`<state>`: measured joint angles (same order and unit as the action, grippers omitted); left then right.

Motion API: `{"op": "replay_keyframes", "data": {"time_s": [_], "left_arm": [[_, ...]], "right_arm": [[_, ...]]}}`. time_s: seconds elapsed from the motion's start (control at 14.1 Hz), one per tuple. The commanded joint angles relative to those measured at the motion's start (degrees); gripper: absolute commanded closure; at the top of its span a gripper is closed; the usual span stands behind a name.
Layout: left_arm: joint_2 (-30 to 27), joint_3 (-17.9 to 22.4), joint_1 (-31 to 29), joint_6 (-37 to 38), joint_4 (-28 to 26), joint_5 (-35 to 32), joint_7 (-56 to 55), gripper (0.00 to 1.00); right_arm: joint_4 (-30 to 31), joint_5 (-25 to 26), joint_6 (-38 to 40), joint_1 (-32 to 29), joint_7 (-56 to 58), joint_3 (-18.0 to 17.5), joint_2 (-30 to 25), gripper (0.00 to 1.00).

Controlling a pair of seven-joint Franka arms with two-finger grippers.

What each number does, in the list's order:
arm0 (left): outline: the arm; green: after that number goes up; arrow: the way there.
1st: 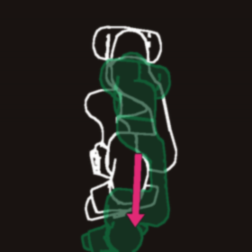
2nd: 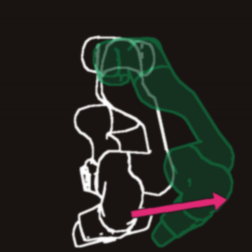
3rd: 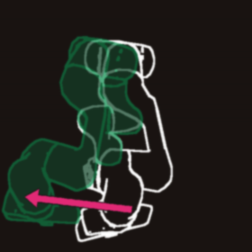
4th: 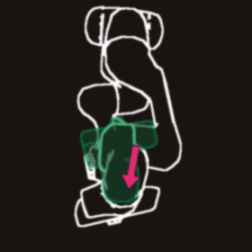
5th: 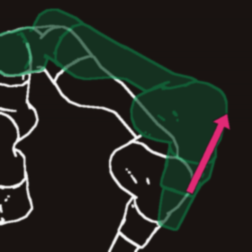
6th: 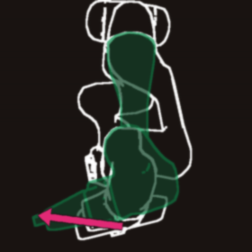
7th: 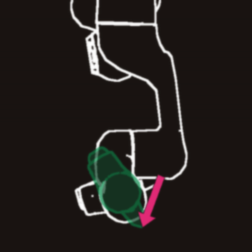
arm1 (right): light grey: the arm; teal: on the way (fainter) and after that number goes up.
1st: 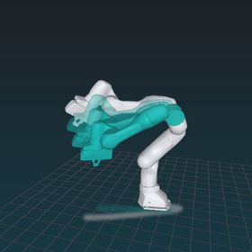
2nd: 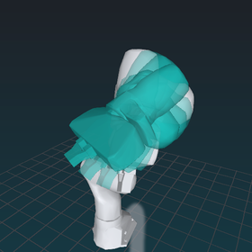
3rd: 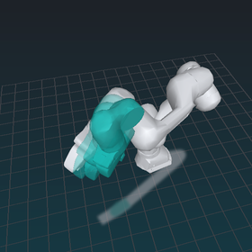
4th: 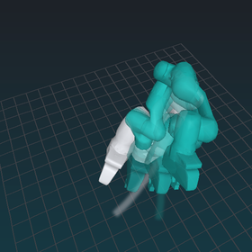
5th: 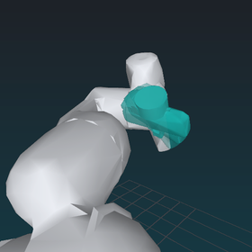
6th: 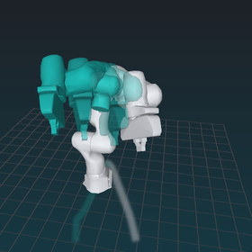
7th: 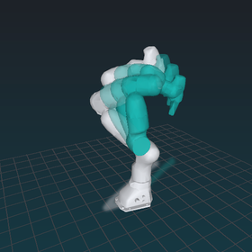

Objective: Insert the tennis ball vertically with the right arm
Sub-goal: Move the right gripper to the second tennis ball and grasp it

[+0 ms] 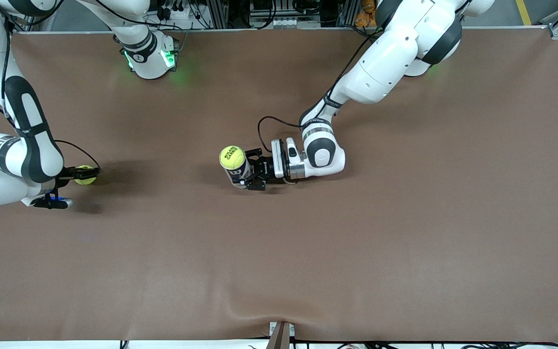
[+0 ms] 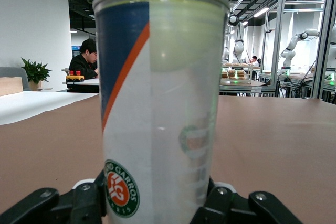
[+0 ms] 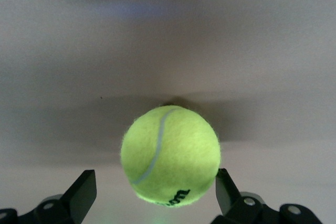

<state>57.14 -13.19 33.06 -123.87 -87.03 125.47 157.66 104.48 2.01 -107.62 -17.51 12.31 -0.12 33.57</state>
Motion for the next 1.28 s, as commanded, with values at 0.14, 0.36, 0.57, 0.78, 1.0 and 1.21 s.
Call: {"op": "replay_keyframes", "data": {"time_s": [0.14,0.36,0.57,0.78,1.0,1.21], "left_arm": [[0.4,-0.2,0.4,-0.3,-0.9,2.9,8.3,0.37],[0.4,-0.2,0.4,-0.3,-0.9,2.9,8.3,0.37],[0.4,-0.2,0.4,-0.3,-0.9,2.9,8.3,0.37],[0.5,-0.2,0.3,-0.3,-0.9,2.9,8.3,0.37],[0.5,-0.2,0.4,-0.2,-0.9,2.9,8.3,0.37],[0.5,-0.2,0.4,-0.3,-0.9,2.9,8.3,0.37]], "right_arm": [[0.7,-0.8,-3.1,-0.8,1.2,-0.7,-0.4,0.0],[0.6,-0.7,-5.2,-0.3,1.2,-0.7,-0.3,0.09],[0.6,-0.7,-6.2,-0.1,1.1,-0.7,-0.3,0.26],[0.7,-0.8,-6.1,0.0,1.1,-0.7,-0.3,0.48],[0.8,-0.7,-5.8,0.3,1.1,-0.7,-0.2,0.72],[0.4,-0.7,-4.3,0.7,1.1,-0.8,-0.6,1.0]]}}
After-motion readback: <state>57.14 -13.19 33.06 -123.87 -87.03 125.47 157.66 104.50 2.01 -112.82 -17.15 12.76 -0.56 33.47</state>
